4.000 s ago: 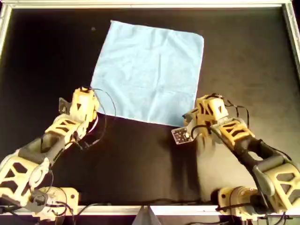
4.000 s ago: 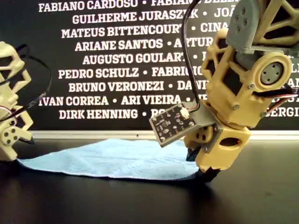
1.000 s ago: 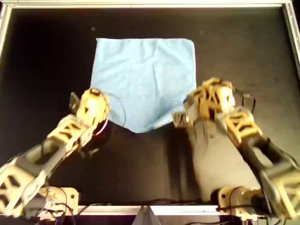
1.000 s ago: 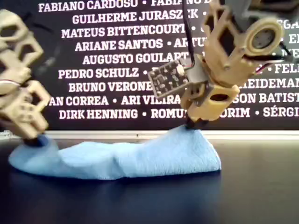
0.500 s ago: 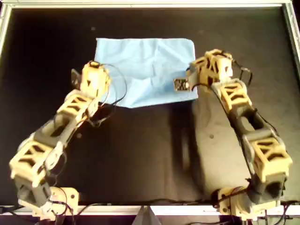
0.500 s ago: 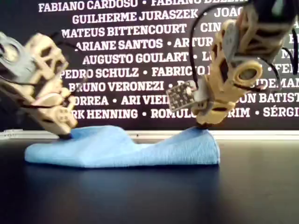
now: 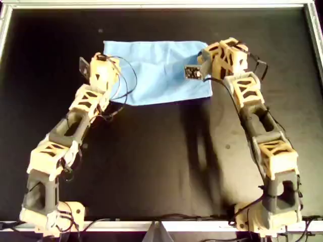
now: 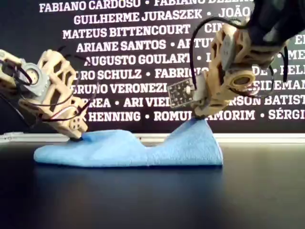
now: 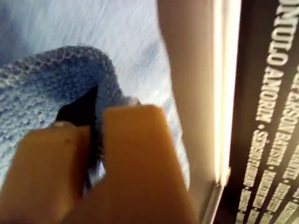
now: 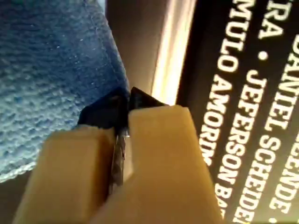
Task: Fold a cloth
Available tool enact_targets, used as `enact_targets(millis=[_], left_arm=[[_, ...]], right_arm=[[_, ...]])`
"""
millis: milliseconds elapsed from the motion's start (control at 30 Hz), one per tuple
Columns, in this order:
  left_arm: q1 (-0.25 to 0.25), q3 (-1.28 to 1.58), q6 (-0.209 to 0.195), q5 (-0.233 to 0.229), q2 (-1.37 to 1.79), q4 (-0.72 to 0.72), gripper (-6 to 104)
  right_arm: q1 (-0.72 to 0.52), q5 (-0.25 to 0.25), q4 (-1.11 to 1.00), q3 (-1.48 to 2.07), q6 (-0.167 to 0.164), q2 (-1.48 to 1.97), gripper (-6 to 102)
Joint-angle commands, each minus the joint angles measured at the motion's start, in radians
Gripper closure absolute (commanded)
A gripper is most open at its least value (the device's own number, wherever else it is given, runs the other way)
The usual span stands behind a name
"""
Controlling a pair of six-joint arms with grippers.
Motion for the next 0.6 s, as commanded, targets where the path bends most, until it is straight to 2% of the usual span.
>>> enact_targets(millis=[0,300,567], left_arm=[[0.046,-0.121,0.008,-0.006,0.015,-0.017,99],[0.058,-0.253,0.009,0.009,-0.031,-0.017,99],[0.058,-0.353,0.009,0.009,-0.13,-0.017,99]], right_arm=[[-0.017,0.002,-0.048,-0.147,0.002,0.009,93],[-0.087,0.002,-0.048,-0.313,0.002,-0.072,93],[-0.091,0.002,-0.048,-0.374,0.002,-0.156,92]])
